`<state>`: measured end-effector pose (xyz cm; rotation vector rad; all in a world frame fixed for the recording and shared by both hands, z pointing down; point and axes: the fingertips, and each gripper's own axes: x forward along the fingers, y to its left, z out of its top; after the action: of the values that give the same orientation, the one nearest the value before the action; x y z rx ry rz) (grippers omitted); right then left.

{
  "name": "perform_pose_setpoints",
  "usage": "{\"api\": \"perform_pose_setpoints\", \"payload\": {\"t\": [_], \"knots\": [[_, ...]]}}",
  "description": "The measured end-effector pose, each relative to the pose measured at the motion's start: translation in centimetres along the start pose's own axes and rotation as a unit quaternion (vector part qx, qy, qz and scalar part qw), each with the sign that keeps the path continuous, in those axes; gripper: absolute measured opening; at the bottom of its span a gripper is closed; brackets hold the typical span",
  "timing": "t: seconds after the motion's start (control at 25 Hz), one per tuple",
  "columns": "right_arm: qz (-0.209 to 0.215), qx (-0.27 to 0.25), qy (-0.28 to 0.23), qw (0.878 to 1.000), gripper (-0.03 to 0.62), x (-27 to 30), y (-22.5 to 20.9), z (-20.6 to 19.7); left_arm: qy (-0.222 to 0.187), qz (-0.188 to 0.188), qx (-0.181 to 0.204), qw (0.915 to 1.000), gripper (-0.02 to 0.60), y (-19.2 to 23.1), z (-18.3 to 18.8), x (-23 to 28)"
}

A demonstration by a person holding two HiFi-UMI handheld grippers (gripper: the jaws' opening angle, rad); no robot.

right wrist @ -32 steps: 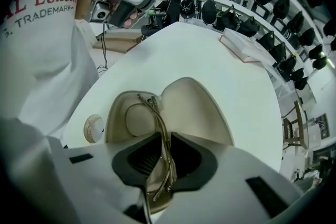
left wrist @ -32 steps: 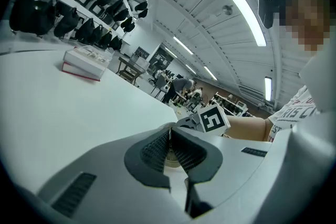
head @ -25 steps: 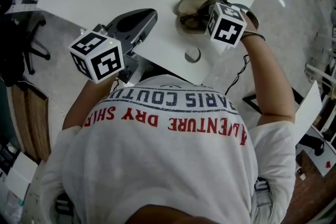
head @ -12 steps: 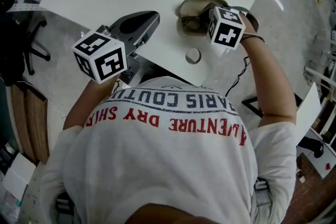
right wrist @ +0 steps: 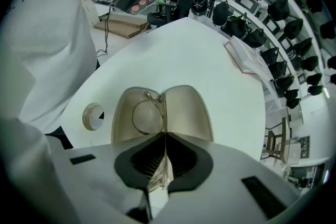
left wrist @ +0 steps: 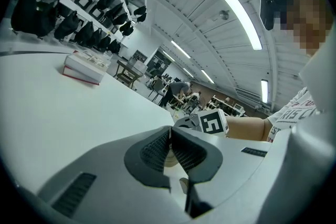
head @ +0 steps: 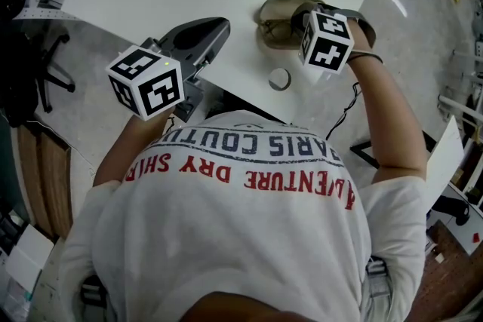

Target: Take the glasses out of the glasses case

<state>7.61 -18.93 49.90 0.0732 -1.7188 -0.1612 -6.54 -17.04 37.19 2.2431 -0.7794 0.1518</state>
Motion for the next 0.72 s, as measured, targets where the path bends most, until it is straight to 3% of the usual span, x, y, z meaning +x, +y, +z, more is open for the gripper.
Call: {"api": "perform_pose_setpoints", "payload": {"t": [0.48, 0.72], "knots": [[-0.097, 0.046, -0.028, 0.994, 0.031, -6.1, -0.7, 0.5, -0.009, -0.017, 0.017, 0.9997, 0.035, -2.3, 0.3, -1.1], [-0.184, 0.131, -0.074, 0.971, 0.031, -11.2, -0.9, 1.0, -0.012, -0.03, 0.031, 0.999, 0.035, -3.7, 0.1, -2.0]]}}
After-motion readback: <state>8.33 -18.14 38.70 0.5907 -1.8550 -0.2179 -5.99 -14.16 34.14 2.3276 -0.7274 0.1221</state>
